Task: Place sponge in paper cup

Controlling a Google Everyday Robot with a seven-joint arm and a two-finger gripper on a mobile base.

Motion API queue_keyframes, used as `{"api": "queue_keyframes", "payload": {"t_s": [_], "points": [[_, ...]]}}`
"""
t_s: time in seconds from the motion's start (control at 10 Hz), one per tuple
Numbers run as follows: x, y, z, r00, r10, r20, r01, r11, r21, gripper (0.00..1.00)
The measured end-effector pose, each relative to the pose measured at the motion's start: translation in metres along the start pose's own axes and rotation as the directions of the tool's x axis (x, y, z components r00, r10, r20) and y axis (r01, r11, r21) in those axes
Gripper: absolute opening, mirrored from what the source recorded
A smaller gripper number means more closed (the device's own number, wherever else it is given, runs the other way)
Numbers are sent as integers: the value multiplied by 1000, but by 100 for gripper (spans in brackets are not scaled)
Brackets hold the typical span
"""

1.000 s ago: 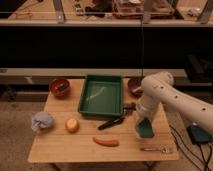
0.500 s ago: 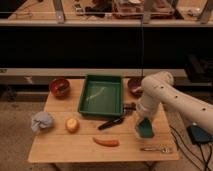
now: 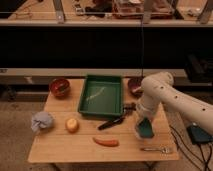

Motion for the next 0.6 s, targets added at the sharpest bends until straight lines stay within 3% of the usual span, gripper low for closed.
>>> {"api": "queue_keyframes", "payload": {"t_s": [0.4,0.6], "points": [[0,0,0,1000,0,0,0,1000,0,64],[0,0,0,1000,0,0,0,1000,0,79]]}}
